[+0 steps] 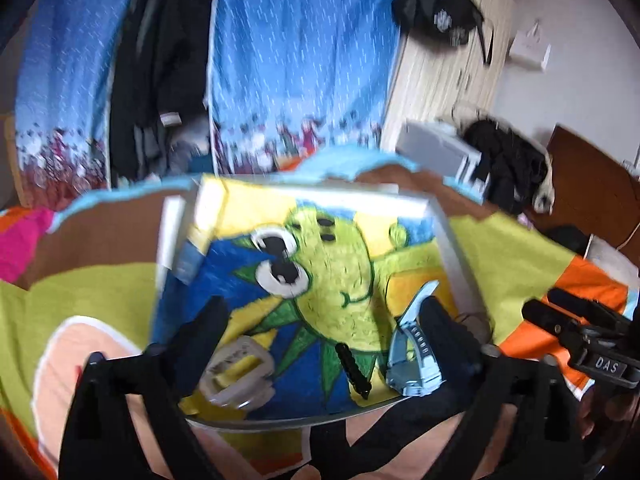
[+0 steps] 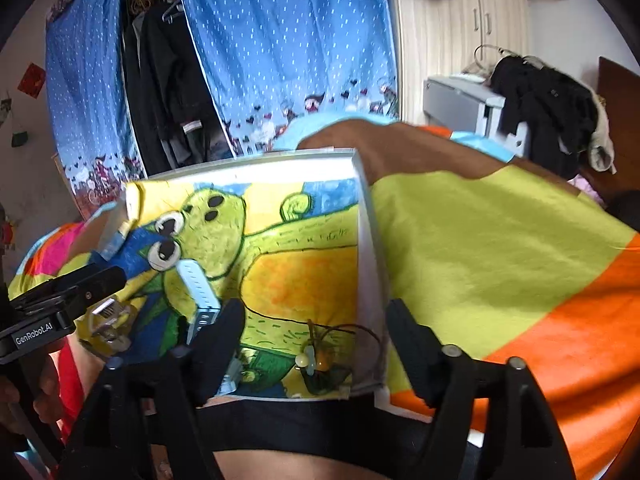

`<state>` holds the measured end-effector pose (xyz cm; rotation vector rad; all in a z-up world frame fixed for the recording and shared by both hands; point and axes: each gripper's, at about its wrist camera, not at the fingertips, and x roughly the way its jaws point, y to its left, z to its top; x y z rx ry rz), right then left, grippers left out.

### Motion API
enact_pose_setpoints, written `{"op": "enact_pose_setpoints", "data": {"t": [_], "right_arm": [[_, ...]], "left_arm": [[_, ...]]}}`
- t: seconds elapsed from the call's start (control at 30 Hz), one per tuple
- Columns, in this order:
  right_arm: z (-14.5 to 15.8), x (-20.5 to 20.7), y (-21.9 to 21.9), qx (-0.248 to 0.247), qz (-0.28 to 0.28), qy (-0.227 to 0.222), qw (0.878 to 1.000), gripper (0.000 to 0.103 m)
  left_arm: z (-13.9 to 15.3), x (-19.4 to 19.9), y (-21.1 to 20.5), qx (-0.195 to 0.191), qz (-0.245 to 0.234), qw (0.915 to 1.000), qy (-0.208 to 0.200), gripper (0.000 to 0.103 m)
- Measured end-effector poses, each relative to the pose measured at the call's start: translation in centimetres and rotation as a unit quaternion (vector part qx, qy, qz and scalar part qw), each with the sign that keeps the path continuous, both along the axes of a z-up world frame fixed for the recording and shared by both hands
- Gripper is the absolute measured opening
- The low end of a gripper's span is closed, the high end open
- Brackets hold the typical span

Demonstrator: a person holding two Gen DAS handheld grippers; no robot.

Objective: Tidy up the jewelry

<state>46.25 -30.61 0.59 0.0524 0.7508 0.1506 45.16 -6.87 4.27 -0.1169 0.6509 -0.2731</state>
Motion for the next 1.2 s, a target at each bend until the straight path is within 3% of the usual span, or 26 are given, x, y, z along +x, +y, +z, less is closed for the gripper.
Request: {"op": "enact_pose_setpoints", "data": {"t": [0.1,0.3,0.5,0.7,0.97,1.2], "right_arm": [[1.8,-2.2,0.2,0.002,0.001,-0.02,1.0,0.09],[4.9,-7.5,1.2,0.011,0.01,-0.07,0.997,0.1],[7.3,-13.5,2.7,0.019,0.025,-0.119,0.992,0.103],[7.9,-18.8,3.9,0.022,0.029,-0.148,0.988,0.103],[6.3,-25.6,5.1,0.016,0.028,-0.157,0.987,0.103],[4.3,-30.4,5.9,0.002,0.03,-0.146,0.989,0.103]], "left_arm": [[2.1,-2.8,0.7,-0.001,-0.003,0.9994,-0.034,0.097],[5.1,-8.9,1.7,0.017,-0.007,0.9955,-0.093,0.098],[6.2,-14.9,2.8,0.023,-0.009,0.992,-0.123,0.098],[6.0,-20.2,3.9,0.028,0.0,0.9912,-0.129,0.098],[4.0,-26.1,5.1,0.047,0.003,0.9904,-0.13,0.098],[0.0,-29.3,5.5,0.066,0.0,0.9944,-0.083,0.098]]}}
